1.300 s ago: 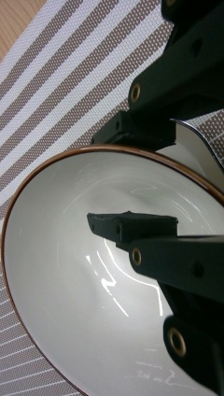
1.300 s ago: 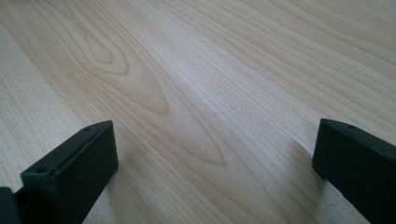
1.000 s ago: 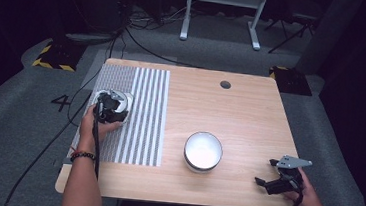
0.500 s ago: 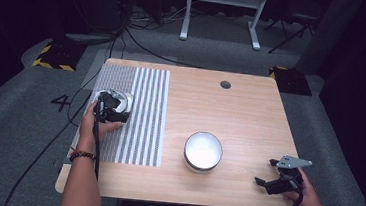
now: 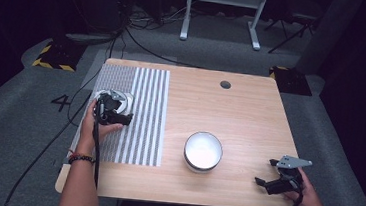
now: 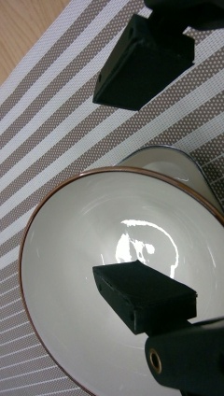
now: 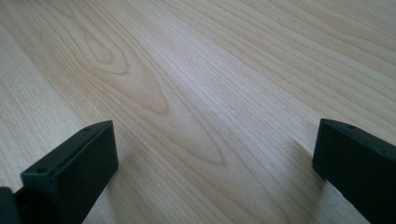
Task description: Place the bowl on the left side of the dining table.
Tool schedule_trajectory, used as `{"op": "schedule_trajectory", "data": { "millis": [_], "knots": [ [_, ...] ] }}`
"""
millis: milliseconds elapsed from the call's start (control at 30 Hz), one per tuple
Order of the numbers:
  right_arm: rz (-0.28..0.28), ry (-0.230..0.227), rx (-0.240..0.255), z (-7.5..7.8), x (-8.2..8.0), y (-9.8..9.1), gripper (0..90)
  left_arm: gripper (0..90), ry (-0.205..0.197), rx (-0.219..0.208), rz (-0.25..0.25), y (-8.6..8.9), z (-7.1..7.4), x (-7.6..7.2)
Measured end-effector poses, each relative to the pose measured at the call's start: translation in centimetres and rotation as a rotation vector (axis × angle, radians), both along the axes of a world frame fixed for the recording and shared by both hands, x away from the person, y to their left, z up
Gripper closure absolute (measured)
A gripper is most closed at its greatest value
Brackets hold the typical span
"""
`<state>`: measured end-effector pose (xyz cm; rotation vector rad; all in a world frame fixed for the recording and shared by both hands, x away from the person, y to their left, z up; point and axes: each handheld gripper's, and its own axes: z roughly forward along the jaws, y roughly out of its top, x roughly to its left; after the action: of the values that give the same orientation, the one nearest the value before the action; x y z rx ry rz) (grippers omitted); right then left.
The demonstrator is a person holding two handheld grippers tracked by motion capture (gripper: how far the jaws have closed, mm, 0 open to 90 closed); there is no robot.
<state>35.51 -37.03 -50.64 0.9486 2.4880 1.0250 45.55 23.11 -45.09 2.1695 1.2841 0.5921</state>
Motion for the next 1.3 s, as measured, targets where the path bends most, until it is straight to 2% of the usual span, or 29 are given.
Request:
{"op": "schedule_trajectory", "data": {
  "millis": [33,167,233,333,433,600,733,833,967,1033,1300],
  "knots": [
    [0.0,0.001,-0.001,0.0,0.0,0.0,0.2,15.8,0.016,-0.002,-0.012,-0.1,0.2,-0.1],
    [0.0,0.0,0.0,0.0,0.0,0.0,0.2,15.8,-0.022,0.005,-0.002,-0.1,0.8,-0.6],
    [-0.001,0.0,0.0,0.0,0.0,0.0,0.2,15.8,-0.022,-0.003,-0.005,-0.2,0.9,-0.8],
    [0.0,0.0,0.0,0.0,0.0,0.0,0.2,15.8,-0.027,0.011,-0.014,-0.2,1.2,-1.1],
    [0.001,0.0,-0.001,0.0,0.0,0.0,0.2,15.8,-0.026,-0.014,-0.017,-0.2,1.5,-1.5],
    [0.0,0.001,-0.001,0.0,0.0,0.0,0.2,15.8,-0.027,-0.016,-0.028,-0.4,1.8,-2.0],
    [0.0,0.0,-0.001,0.0,0.0,0.0,0.2,15.8,-0.055,-0.011,-0.022,-0.7,1.9,-2.5],
    [0.0,0.001,-0.001,0.0,0.0,0.0,0.2,15.8,-0.04,0.004,-0.041,-0.9,1.8,-2.9],
    [0.0,0.001,-0.001,0.0,0.0,0.0,0.2,15.8,-0.056,0.02,-0.052,-1.3,1.7,-3.4],
    [0.0,0.0,-0.001,0.0,0.0,0.0,0.2,15.8,-0.036,-0.008,-0.072,-1.5,1.7,-3.7],
    [0.003,0.001,-0.002,0.0,0.0,0.0,0.2,15.8,-0.052,-0.006,-0.099,-2.2,2.2,-4.5]
  ]
}}
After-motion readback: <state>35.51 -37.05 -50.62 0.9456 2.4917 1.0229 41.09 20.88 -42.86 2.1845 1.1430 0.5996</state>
